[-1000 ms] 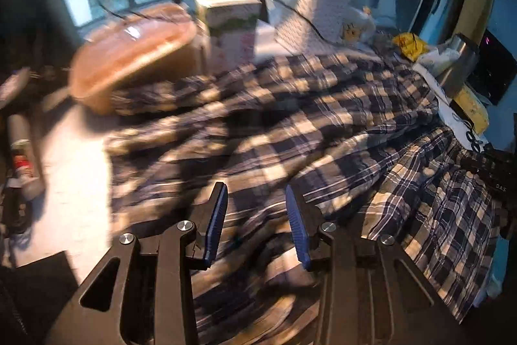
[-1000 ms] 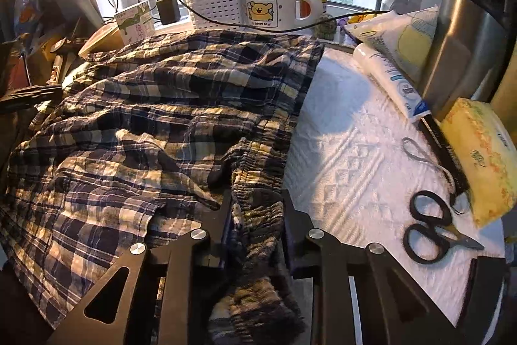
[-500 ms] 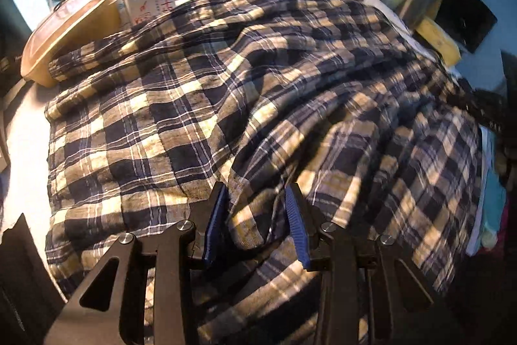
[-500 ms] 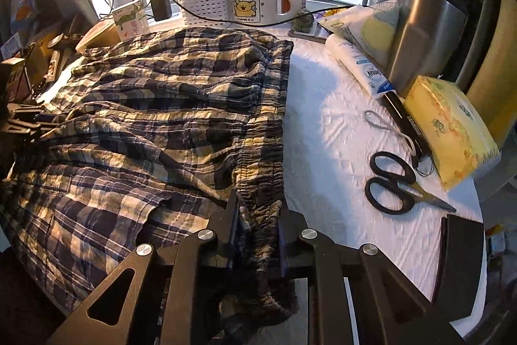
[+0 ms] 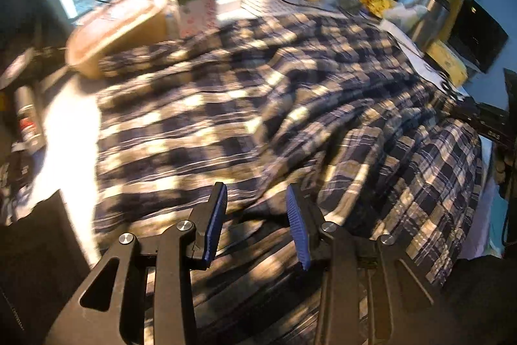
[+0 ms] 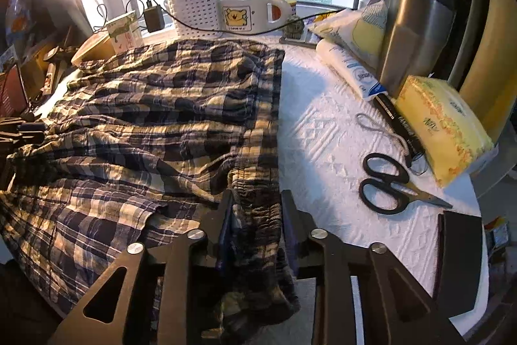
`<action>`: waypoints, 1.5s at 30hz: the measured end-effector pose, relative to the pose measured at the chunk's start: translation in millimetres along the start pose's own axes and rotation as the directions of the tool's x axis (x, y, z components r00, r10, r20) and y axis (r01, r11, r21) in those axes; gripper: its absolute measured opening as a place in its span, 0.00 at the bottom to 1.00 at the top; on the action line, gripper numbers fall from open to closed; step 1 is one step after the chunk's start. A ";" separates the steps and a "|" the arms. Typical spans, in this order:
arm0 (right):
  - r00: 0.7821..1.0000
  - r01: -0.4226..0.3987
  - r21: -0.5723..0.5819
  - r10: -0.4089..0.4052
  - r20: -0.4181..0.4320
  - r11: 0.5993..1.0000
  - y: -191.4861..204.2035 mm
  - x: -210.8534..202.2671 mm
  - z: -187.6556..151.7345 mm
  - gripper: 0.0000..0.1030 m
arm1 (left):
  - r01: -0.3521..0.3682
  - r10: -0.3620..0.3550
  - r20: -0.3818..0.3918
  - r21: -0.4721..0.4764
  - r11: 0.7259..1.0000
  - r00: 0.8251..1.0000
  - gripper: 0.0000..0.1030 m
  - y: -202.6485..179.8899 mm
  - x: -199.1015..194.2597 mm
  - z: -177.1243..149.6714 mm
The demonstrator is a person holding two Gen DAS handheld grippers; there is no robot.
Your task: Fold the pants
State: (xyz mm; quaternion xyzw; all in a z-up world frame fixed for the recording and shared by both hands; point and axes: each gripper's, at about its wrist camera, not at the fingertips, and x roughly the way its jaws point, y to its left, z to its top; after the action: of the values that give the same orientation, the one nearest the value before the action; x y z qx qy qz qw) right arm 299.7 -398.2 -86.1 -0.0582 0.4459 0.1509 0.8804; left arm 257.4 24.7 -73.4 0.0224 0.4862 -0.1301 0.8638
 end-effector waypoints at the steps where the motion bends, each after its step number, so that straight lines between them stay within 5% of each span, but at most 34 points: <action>1: 1.000 0.003 0.002 -0.003 0.009 1.000 -0.8 -2.6 0.4 0.40 | -0.010 0.010 0.010 -0.010 1.000 1.000 0.36 3.4 -4.9 -2.9; 4: 0.999 0.012 0.010 -0.013 0.031 1.000 -2.7 -10.1 -0.7 0.58 | -0.029 0.031 0.036 -0.036 0.999 0.999 0.36 9.9 -17.1 -11.9; 23: 0.996 0.041 -0.007 -0.041 0.082 0.999 24.2 -54.5 -44.3 0.60 | -0.068 0.074 0.074 -0.083 0.994 0.995 0.36 7.6 -77.5 -124.3; 27: 0.995 0.046 -0.011 -0.044 0.094 0.999 33.4 -62.8 -51.5 0.61 | -0.038 0.046 0.101 -0.083 0.996 0.994 0.49 -1.1 -87.1 -142.2; 34: 0.991 0.053 -0.016 -0.051 0.123 0.998 49.1 -85.3 -62.9 0.61 | 0.082 -0.081 0.176 0.001 0.997 0.981 0.50 -37.8 -103.6 -165.7; 38: 0.989 0.050 -0.013 -0.048 0.139 0.999 54.1 -96.1 -68.4 0.62 | 0.120 -0.125 0.151 0.044 0.992 0.981 0.50 -51.0 -94.9 -175.7; 45: 0.988 0.050 -0.005 -0.048 0.146 0.999 54.4 -102.4 -71.4 0.63 | 0.069 -0.075 0.059 0.094 0.993 0.995 0.60 -57.0 -64.5 -185.2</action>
State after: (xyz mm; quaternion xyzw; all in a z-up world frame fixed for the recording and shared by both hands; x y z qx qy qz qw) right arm 170.7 -385.5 -44.7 -0.0619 0.3782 0.1351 0.9137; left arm 57.0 13.4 -111.3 0.0403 0.4532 -0.1839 0.8713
